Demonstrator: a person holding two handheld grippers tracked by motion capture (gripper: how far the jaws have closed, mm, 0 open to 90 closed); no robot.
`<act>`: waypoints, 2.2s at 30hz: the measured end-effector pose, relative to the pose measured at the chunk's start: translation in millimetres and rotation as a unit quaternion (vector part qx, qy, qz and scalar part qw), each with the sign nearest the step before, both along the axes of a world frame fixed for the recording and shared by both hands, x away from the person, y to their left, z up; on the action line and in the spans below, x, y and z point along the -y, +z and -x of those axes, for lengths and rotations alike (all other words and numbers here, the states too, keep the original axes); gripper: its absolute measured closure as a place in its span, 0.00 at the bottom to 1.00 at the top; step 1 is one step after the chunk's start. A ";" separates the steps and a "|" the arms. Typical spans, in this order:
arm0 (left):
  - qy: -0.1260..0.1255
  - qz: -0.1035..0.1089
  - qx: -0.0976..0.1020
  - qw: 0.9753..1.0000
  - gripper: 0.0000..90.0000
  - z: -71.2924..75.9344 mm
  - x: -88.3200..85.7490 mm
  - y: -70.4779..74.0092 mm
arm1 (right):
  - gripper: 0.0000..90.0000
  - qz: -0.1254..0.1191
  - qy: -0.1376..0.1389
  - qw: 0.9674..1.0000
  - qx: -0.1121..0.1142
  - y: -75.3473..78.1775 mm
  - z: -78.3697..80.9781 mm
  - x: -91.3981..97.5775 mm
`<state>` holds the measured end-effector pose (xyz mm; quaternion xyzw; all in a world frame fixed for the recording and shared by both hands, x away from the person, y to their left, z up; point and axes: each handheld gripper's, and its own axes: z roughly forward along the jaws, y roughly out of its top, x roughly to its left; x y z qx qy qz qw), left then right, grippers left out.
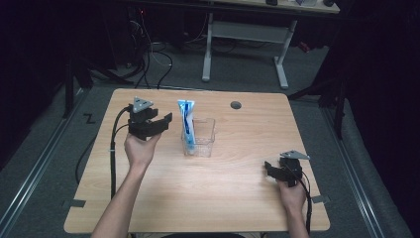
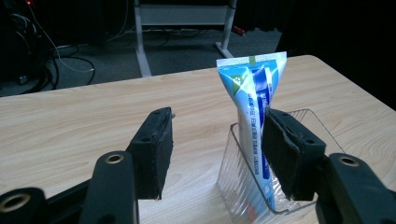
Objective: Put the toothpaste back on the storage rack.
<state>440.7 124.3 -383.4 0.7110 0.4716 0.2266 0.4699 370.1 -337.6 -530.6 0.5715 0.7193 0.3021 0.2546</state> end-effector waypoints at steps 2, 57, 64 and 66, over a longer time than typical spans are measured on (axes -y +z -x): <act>0.002 -0.001 0.000 1.000 0.49 0.9 -1.8 -0.2 | 0.35 0.000 0.000 1.000 0.000 0.0 0.0 0.0; 0.034 0.003 0.007 0.999 0.49 30.4 -55.8 -5.3 | 0.35 -0.001 -0.001 1.000 0.000 0.0 0.1 -0.2; 0.038 0.006 0.006 0.999 0.49 33.7 -61.2 -7.6 | 0.35 -0.001 -0.002 1.000 0.000 0.0 0.1 -0.3; 0.038 0.004 0.006 0.999 0.49 34.9 -62.0 -8.6 | 0.35 -0.001 -0.002 1.000 0.000 0.0 0.1 -0.3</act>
